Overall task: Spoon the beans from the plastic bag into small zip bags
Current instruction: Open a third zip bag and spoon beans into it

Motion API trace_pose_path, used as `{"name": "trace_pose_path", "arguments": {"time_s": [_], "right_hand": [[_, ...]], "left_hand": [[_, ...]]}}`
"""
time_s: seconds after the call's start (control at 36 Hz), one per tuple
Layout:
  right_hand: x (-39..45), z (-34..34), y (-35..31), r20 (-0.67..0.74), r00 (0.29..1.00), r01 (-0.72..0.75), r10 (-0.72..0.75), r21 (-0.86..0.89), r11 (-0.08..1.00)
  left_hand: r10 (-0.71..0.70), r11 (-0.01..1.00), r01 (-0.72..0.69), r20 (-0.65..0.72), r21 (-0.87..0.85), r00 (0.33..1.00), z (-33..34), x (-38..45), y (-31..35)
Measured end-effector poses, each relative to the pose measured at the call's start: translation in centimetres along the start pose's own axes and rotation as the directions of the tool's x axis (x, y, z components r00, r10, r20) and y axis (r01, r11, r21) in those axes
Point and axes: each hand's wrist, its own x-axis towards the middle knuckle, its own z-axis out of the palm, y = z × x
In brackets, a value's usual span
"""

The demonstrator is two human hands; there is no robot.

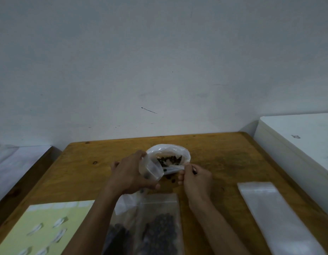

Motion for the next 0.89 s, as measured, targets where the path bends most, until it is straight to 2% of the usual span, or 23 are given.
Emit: {"name": "trace_pose_path", "arguments": {"time_s": [0.08, 0.25, 0.42, 0.67, 0.78, 0.83, 0.89], "right_hand": [[0.1, -0.2, -0.6, 0.010, 0.994, -0.110, 0.110, 0.128, 0.986], [0.0, -1.9, -1.6, 0.017, 0.989, -0.145, 0.144, 0.219, 0.965], [-0.7, -3.8, -2.3, 0.013, 0.996, -0.088, 0.087, 0.242, 0.966], [-2.3, -5.2, -4.7, 0.058, 0.997, 0.044, -0.059, 0.237, 0.971], [-3.4, -4.6, -4.9, 0.141, 0.966, 0.203, -0.216, 0.106, 0.974], [-4.0, -4.2, -4.7, 0.205, 0.913, 0.364, -0.353, -0.016, 0.931], [-4.5, -3.8, -4.5, 0.232, 0.832, 0.542, -0.505, -0.143, 0.828]], "left_hand": [[-0.007, 1.000, 0.007, -0.009, 0.002, 1.000, 0.0, 0.0, 0.0], [-0.014, 1.000, 0.014, -0.038, 0.005, 0.999, -0.1, -0.4, 0.3], [-0.017, 1.000, 0.018, -0.094, 0.013, 0.995, -0.2, -1.0, 0.4], [-0.016, 1.000, 0.015, -0.098, -0.017, 0.995, 0.2, -1.7, 0.6], [-0.011, 0.998, 0.004, -0.119, -0.065, 0.993, 0.2, -1.9, 0.8], [-0.014, 0.995, 0.002, -0.130, -0.096, 0.991, 0.1, -2.0, 0.9], [-0.028, 0.992, 0.011, -0.136, -0.126, 0.990, 0.0, -2.1, 0.8]]}}
